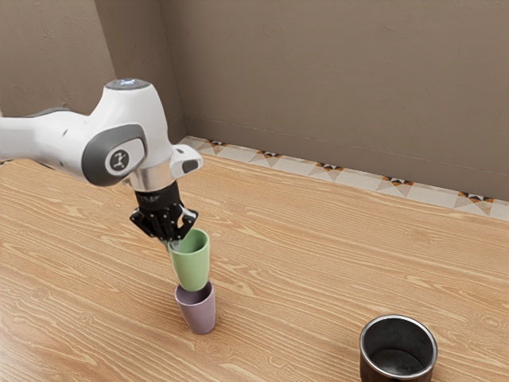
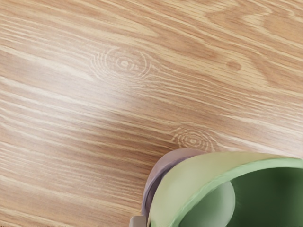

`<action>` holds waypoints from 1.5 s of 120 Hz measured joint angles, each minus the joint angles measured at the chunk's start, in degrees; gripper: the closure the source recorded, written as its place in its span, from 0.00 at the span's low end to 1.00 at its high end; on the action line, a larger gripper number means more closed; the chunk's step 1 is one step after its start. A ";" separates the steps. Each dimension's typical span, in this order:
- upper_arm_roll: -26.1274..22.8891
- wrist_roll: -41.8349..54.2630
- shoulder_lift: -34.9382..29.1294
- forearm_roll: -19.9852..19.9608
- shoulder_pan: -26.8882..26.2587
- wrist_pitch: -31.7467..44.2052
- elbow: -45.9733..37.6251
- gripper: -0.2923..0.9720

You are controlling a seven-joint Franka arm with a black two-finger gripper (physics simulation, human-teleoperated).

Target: Place the left cup onto the right cup

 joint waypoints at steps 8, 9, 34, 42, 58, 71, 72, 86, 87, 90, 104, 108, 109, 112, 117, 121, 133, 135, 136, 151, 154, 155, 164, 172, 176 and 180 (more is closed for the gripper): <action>-0.06 -0.67 -0.43 -0.26 0.01 0.05 -0.56 0.85; -0.12 -0.75 -0.45 -0.29 0.04 0.06 -0.63 0.85; -0.80 -2.61 -0.60 -1.38 0.03 0.15 -2.03 0.85; -0.81 -3.10 -0.54 -1.64 0.25 0.20 -2.39 0.85; -0.90 -3.89 -0.52 -1.82 0.39 0.75 -3.22 0.82; -1.13 -4.15 -0.56 -1.76 0.35 0.91 -3.22 0.63; -1.13 -4.16 -0.58 -1.76 0.35 0.91 -3.21 0.61; -1.16 -4.40 -1.22 -1.71 0.36 0.90 -3.16 0.45; -1.16 -4.42 -1.28 -1.71 0.36 0.90 -3.16 0.44; -1.16 -4.47 -1.46 -1.70 0.36 0.88 -3.16 0.42; -1.17 -4.66 -1.71 -1.63 0.37 0.73 -2.89 0.34; -1.17 -4.72 -1.73 -1.49 0.36 0.70 -2.66 0.32; -1.17 -4.73 -1.73 -1.40 0.36 0.69 -2.61 0.32; -1.17 -4.76 -1.74 -1.05 0.34 0.67 -2.41 0.31; -1.17 -4.81 -1.63 -0.20 0.27 0.63 -1.64 0.30; -1.17 -4.82 -1.38 0.60 0.15 0.51 -0.51 0.29; -0.90 -4.42 0.88 2.62 -0.06 -1.23 6.09 0.27; -0.84 -4.34 1.19 2.83 -0.06 -1.71 7.16 0.26; -0.81 -4.31 1.35 2.93 -0.06 -1.99 7.72 0.26; -0.04 -3.70 4.12 4.02 -0.18 -6.06 15.52 0.25; 0.37 -3.43 4.71 4.24 -0.33 -6.64 16.83 0.25; 0.52 -3.31 4.98 4.38 -0.39 -6.82 17.33 0.25; 1.51 -1.98 7.32 6.03 -0.37 -8.20 21.87 0.24; 2.08 -0.53 9.14 7.04 -0.14 -9.29 25.32 0.24; 2.41 0.28 10.03 7.76 -0.10 -9.76 26.93 0.24; 2.60 1.17 10.95 8.42 0.06 -10.18 28.41 0.24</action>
